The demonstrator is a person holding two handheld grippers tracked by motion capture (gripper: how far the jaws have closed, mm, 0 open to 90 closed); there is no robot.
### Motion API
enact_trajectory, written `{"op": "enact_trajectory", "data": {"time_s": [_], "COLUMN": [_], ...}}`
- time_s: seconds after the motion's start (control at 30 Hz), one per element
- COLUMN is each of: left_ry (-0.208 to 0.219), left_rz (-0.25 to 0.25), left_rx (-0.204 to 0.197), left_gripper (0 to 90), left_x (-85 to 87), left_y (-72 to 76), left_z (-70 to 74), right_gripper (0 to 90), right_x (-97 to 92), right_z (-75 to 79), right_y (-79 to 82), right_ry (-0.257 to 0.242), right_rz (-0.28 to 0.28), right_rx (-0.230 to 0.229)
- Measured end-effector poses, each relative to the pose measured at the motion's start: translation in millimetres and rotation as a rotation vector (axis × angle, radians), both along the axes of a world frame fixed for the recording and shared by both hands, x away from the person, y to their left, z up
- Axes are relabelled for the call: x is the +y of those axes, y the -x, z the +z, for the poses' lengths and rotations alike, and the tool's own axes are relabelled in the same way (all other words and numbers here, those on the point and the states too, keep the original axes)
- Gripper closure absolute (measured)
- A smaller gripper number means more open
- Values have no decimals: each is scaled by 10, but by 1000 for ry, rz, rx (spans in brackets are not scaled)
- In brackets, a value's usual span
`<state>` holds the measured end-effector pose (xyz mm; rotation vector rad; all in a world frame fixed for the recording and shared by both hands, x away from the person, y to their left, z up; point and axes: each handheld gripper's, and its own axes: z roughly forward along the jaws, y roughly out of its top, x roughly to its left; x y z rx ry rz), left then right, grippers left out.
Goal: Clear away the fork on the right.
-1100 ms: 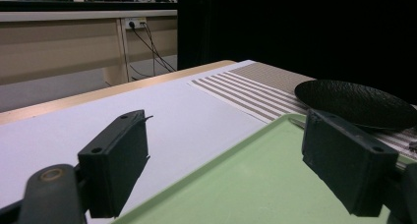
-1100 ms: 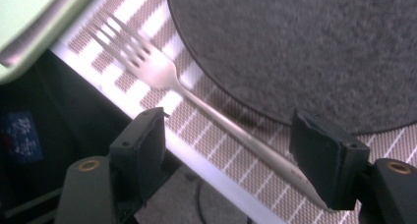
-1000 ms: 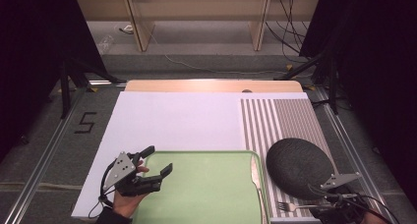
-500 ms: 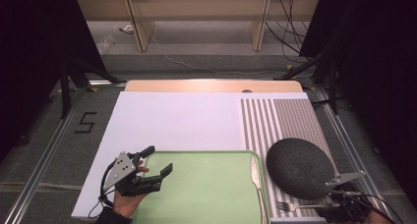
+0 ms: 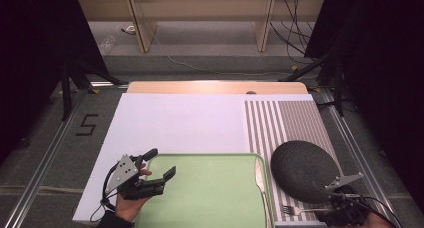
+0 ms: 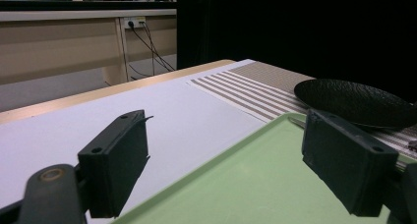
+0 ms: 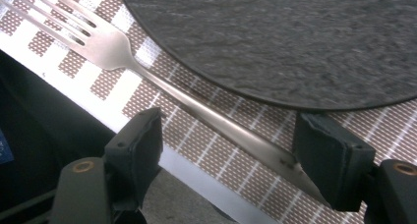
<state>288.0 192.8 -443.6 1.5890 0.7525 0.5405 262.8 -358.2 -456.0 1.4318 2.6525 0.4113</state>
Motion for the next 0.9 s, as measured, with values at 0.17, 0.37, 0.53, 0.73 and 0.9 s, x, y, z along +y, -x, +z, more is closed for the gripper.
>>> {"op": "enact_trajectory", "data": {"time_s": [0.17, 0.37, 0.53, 0.73, 0.9], "left_ry": [1, 1, 0, 0, 0], "left_rz": [1, 1, 2, 2, 2], "left_rx": [0, 0, 1, 2, 3], "left_gripper": [174, 174, 175, 175, 175], "left_x": [1, 0, 0, 0, -1], "left_y": [-1, -1, -2, -4, -6], "left_z": [0, 0, -2, -3, -4], "right_gripper": [306, 361, 448, 542, 612], "right_x": [35, 90, 139, 197, 258], "right_z": [-21, -16, -4, 3, 14], "right_y": [-7, 14, 29, 47, 52], "right_ry": [5, 24, 55, 119, 154], "right_rz": [13, 32, 60, 83, 133], "right_rx": [12, 18, 14, 4, 5]}}
